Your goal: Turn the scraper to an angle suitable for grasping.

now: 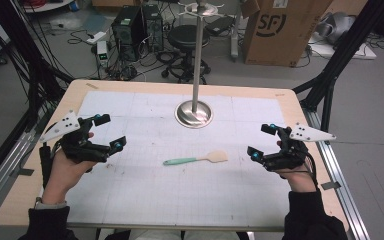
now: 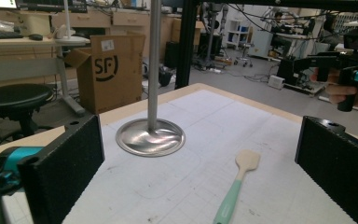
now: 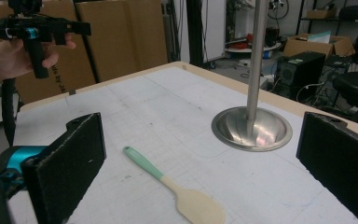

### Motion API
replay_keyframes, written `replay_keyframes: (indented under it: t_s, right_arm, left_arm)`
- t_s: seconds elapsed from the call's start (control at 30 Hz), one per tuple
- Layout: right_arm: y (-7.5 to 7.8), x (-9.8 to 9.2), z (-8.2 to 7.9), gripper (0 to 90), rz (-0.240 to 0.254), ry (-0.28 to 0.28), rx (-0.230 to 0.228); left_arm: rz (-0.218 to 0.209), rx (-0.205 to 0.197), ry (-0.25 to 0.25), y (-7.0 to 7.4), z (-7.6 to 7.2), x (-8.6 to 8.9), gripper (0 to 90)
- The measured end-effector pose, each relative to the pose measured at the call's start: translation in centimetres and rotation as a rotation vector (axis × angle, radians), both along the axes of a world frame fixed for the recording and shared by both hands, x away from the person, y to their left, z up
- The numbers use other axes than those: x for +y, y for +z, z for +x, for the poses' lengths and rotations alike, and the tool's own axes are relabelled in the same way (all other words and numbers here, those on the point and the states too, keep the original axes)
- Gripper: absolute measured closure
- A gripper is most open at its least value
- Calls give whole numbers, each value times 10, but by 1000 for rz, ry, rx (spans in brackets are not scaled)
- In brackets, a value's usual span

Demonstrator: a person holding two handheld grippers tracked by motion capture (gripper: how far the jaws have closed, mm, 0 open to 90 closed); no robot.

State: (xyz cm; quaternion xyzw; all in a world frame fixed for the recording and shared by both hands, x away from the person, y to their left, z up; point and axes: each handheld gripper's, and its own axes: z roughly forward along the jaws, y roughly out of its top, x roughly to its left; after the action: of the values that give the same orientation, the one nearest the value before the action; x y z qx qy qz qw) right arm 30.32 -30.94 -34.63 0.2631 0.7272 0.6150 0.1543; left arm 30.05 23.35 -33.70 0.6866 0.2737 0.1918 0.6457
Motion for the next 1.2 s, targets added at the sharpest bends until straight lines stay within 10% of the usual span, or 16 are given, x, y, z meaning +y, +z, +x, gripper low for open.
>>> replay_keyframes:
  t_s: [0.4, 0.83, 1.2]
  right_arm:
    - [-16, 17, 12, 13, -78, 2, 53]
    - [-40, 41, 32, 777, -164, 46, 168]
    - [-53, 58, 48, 895, -166, 60, 217]
  left_arm:
    - [37, 23, 7, -8, 1, -6, 17]
    - [52, 40, 20, -15, -6, -2, 17]
    - [56, 41, 41, -17, -16, 7, 17]
